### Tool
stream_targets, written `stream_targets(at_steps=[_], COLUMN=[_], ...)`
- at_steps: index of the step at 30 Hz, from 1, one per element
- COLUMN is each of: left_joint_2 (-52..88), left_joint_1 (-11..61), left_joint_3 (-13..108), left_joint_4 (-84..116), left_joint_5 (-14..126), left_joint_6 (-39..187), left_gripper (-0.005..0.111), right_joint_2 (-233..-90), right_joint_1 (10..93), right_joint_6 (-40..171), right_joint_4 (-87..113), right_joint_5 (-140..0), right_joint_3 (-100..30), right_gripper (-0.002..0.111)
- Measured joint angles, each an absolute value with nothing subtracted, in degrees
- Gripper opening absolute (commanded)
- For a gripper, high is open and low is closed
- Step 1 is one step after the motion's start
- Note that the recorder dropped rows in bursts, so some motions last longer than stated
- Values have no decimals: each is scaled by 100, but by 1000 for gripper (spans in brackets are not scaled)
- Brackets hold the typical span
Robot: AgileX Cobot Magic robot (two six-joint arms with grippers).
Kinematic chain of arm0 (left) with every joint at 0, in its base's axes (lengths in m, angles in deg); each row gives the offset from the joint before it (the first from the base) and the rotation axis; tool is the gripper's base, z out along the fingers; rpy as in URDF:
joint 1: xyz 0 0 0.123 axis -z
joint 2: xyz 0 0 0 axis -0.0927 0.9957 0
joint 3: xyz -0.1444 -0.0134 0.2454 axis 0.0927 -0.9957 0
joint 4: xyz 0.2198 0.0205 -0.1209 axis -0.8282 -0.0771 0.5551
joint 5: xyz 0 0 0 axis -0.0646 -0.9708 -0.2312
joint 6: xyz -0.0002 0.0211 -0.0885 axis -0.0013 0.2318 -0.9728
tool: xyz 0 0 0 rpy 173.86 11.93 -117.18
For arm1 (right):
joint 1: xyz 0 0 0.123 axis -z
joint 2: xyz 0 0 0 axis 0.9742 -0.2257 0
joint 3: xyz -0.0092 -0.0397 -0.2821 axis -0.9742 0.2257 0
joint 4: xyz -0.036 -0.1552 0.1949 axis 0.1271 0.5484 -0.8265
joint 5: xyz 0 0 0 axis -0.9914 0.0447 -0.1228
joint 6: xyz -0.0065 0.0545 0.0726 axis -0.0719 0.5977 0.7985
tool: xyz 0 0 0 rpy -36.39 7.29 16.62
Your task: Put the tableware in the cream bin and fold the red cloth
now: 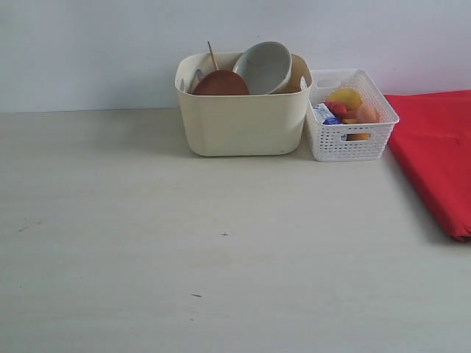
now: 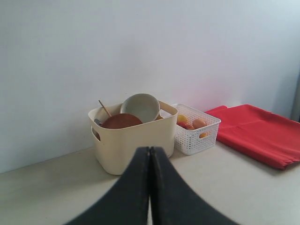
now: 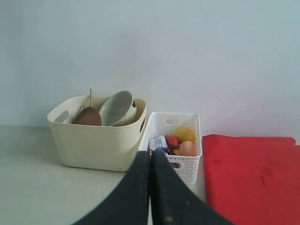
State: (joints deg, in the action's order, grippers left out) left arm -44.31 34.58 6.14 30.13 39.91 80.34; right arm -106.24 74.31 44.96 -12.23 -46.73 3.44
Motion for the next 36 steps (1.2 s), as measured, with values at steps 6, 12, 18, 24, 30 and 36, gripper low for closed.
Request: stream_targets(at_steps=[6, 12, 18, 24, 30, 36], left_joint_2=[-4431, -4507, -5067, -5129, -5129, -5129], left_joint_1=[3416, 2568, 1739, 1244, 888, 820], left_joint_3=[264, -813, -1271, -1278, -1278, -1278], left_joint_4=[2896, 2756, 2188, 1883, 1529, 1296], left_joint_5=[4066, 5376, 5375, 4824, 4204, 3721], left_joint_6=[8047, 7546, 6756, 6422, 6374, 6374], left_gripper=[0, 0, 0, 0, 0, 0], right_joint_2=[-10624, -10624, -10624, -10624, -10624, -10624], right_joint_1=[7431, 7431, 7431, 7431, 7431, 7431], right_joint_6=[4505, 4505, 4505, 4508, 4518, 4518], right_joint_4=[-1228, -1228, -1228, -1228, -1228, -1238], right_joint_5=[-4673, -4673, -4673, -4673, -4673, -4673], right_joint_3=[344, 344, 344, 344, 344, 344], right_gripper=[0, 0, 0, 0, 0, 0])
